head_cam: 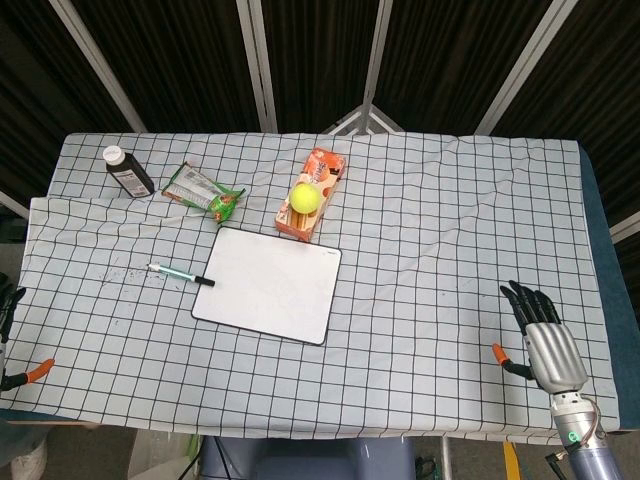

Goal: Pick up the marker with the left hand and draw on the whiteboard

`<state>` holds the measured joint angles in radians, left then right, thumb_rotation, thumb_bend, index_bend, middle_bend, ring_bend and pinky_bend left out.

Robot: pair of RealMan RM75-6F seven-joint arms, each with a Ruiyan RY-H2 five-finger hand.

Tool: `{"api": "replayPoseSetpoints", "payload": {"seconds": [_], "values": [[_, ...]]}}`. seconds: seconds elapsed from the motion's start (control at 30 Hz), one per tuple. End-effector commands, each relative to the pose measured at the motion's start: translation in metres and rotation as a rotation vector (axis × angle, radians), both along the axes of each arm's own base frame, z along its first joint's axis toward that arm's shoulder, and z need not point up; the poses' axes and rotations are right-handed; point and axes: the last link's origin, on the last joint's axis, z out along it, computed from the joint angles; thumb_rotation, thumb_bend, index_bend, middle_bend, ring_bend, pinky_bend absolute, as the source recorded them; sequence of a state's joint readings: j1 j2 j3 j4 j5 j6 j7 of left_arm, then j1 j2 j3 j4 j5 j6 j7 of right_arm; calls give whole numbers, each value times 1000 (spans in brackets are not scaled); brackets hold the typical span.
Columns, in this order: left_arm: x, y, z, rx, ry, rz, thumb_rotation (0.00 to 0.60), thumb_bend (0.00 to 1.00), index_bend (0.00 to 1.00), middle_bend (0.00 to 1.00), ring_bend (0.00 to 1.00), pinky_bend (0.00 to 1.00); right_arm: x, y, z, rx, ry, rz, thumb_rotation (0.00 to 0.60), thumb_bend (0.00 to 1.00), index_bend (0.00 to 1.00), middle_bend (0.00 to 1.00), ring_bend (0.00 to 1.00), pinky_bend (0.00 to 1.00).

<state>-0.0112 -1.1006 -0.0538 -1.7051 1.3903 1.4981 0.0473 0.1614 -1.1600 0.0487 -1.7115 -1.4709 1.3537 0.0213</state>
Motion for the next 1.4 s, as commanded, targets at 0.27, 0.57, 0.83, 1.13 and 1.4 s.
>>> {"api": "replayPoseSetpoints", "payload": {"seconds": [0.27,0.57,0.83,1.13,1.4], "values": [[0,0,0,-1,1,1,600,119,0,0,0,0,-1,1,1,-3,-2,-2,600,327,0,0,0,0],[-2,4,-2,-18,4,14,600,119,0,0,0,0,0,1,1,0,0,0,600,327,0,0,0,0],[-1,36,1,-36,52,5,600,128,73,0,0,1,0,0,0,4,-11,-8,600,327,0,0,0,0],[8,111,-26,-133,126,-9,600,228,269,19,0,37,1,-1,-2,18,-17,-5,600,327,0,0,0,0],[27,166,-70,-217,204,-43,600,302,388,69,0,38,0,-2,-1,22,-29,-12,600,326,0,0,0,0]]}}
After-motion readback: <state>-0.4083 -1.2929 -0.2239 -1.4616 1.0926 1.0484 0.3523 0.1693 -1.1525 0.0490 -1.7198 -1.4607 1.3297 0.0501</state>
